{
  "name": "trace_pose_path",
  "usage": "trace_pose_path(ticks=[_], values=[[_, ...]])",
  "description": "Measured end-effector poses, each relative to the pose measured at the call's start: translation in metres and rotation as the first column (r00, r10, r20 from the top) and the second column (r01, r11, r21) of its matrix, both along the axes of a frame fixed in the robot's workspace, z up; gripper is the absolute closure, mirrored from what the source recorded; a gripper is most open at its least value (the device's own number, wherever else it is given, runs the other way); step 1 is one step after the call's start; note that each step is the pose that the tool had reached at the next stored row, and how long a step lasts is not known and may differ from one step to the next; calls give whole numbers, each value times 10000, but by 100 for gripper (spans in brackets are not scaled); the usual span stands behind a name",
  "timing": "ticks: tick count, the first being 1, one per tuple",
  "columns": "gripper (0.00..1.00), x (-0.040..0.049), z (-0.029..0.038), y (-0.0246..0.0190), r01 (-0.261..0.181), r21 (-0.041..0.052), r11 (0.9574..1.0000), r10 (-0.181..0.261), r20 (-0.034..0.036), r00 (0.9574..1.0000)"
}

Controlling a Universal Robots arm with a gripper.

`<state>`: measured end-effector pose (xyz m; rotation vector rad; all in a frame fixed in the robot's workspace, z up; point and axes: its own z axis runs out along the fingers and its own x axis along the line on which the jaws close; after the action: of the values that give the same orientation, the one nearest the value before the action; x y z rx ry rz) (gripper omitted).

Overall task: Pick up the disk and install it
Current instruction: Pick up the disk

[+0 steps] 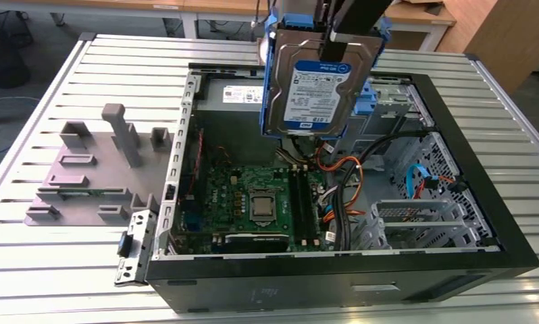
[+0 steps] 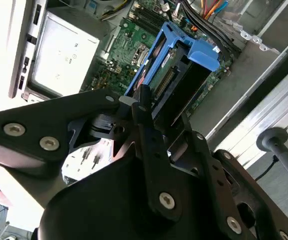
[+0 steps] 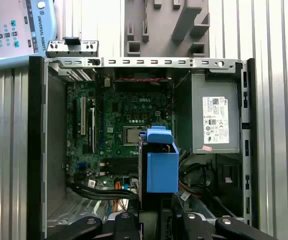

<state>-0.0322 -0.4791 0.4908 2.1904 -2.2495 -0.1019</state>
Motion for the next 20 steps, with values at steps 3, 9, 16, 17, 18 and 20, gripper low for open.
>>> trace_pose_path(ticks=[3,9,16,17,18,20], values=[[65,0,-2,-152,0,1,10000,0,1,10000],[65,0,-3,-272,0,0,10000,0,0,10000],[65,0,-5,-412,0,0,10000,0,0,10000],[65,0,-5,-432,0,0,10000,0,0,10000],[65,0,-4,-453,0,-1,10000,0,0,10000],[65,0,-5,-493,-1,0,10000,1,0,10000]])
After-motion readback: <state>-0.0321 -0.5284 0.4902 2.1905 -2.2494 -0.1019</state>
